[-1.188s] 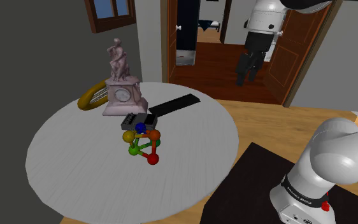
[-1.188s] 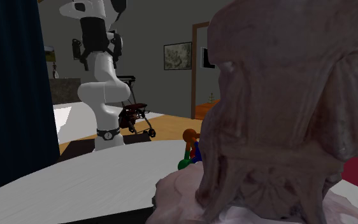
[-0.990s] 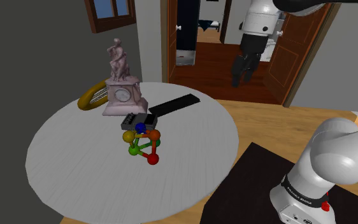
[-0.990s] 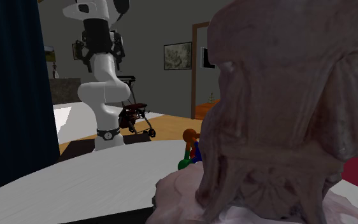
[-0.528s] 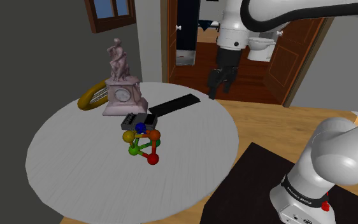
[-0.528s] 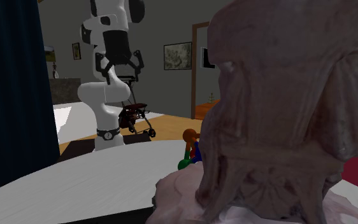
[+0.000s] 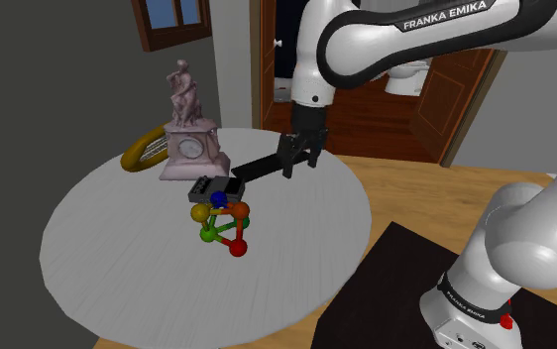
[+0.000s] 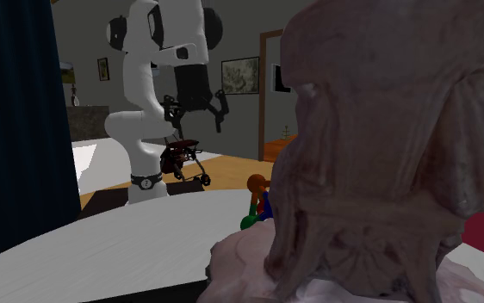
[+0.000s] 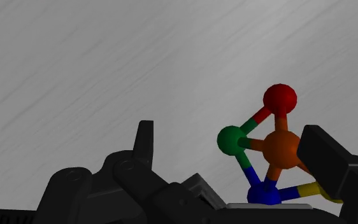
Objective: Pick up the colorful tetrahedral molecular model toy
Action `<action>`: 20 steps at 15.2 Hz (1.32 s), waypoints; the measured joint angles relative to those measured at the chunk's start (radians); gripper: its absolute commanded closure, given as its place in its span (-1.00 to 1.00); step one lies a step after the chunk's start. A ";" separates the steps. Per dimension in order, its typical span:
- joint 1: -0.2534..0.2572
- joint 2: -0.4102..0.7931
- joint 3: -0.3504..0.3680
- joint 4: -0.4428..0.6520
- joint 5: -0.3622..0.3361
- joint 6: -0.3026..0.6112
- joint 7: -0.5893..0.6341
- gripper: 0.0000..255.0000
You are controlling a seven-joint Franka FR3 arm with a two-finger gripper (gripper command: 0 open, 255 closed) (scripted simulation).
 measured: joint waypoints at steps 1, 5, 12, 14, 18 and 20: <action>0.003 0.027 0.010 0.012 0.000 0.017 0.011 -1.00; 0.019 0.160 0.058 0.077 -0.007 0.089 0.067 -1.00; 0.056 0.410 0.121 0.234 -0.065 0.185 0.180 -1.00; 0.061 0.432 0.124 0.237 -0.071 0.204 0.189 -1.00; 0.063 0.459 0.125 0.216 -0.078 0.251 0.190 -1.00; 0.064 0.471 0.125 0.204 -0.081 0.275 0.189 -1.00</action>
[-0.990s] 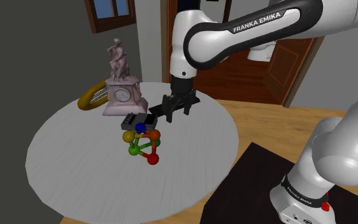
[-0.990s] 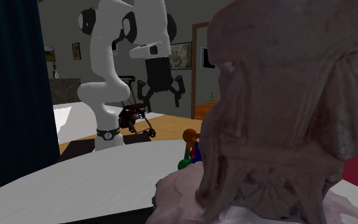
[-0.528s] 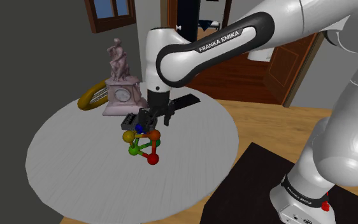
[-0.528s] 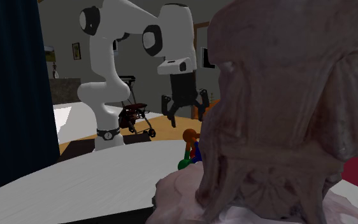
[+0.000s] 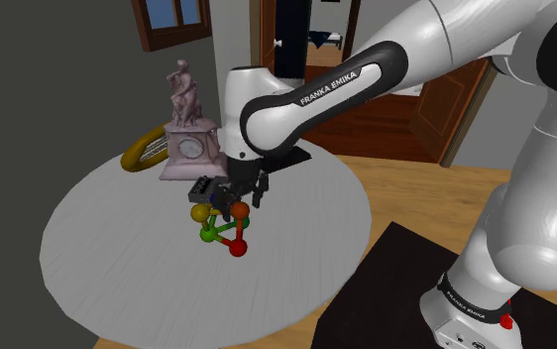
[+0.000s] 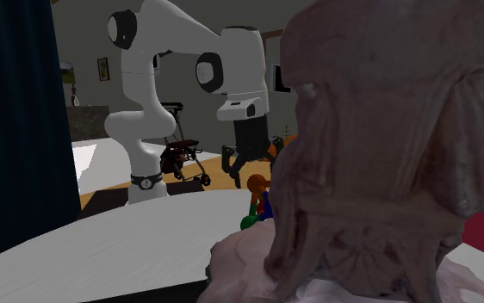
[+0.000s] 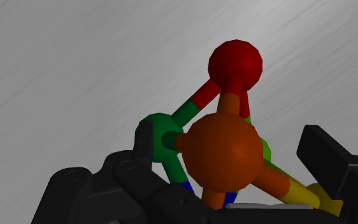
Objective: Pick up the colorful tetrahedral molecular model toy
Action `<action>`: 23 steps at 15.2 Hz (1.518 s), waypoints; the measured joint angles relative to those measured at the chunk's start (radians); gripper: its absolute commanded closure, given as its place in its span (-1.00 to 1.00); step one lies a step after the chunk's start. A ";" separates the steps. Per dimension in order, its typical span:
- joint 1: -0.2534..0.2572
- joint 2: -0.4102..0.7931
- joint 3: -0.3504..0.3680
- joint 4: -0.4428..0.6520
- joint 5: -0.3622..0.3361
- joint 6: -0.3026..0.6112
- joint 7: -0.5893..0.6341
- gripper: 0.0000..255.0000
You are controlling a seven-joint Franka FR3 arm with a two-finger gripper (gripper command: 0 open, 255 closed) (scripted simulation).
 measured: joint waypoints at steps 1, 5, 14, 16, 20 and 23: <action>0.000 0.001 0.000 -0.004 0.000 0.005 0.000 1.00; 0.001 0.002 0.000 -0.006 -0.001 0.010 0.000 1.00; -0.001 -0.008 0.000 0.007 0.002 -0.015 0.000 1.00; -0.002 -0.019 0.000 0.022 0.004 -0.041 0.001 1.00; -0.005 -0.043 -0.001 0.050 0.010 -0.092 0.000 1.00; -0.006 -0.058 -0.002 0.075 0.012 -0.130 0.001 1.00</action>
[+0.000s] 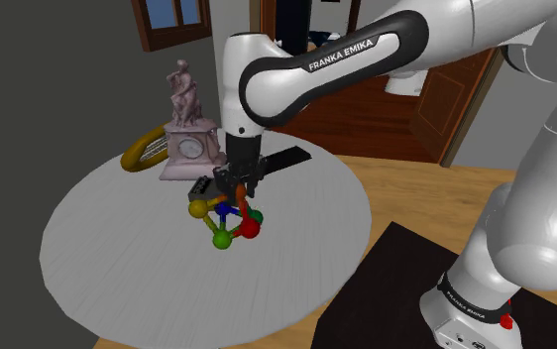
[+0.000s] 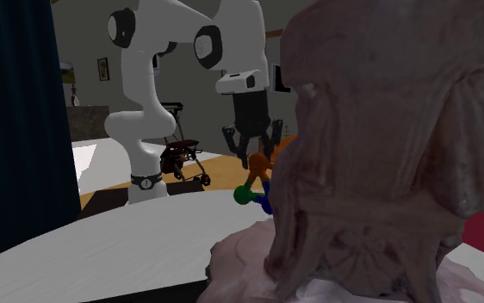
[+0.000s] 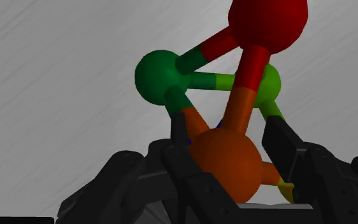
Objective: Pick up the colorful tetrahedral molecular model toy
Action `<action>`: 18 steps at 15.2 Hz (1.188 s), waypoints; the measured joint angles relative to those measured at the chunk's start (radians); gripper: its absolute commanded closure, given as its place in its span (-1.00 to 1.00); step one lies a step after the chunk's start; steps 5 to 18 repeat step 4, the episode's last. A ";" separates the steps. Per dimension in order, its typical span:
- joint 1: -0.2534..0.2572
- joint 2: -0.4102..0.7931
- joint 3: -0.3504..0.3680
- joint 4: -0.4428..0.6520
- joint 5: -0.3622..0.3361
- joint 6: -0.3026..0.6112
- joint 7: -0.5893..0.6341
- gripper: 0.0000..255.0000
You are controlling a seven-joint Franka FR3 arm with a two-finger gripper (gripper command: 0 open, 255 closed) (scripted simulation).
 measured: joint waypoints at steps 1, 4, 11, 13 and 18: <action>-0.001 -0.005 0.000 0.005 0.001 -0.010 -0.001 1.00; 0.000 -0.014 0.000 0.032 0.002 -0.046 0.004 1.00; 0.000 -0.014 0.000 0.032 0.002 -0.046 0.004 1.00; 0.000 -0.014 0.000 0.032 0.002 -0.046 0.004 1.00; 0.000 -0.014 0.000 0.032 0.002 -0.046 0.004 1.00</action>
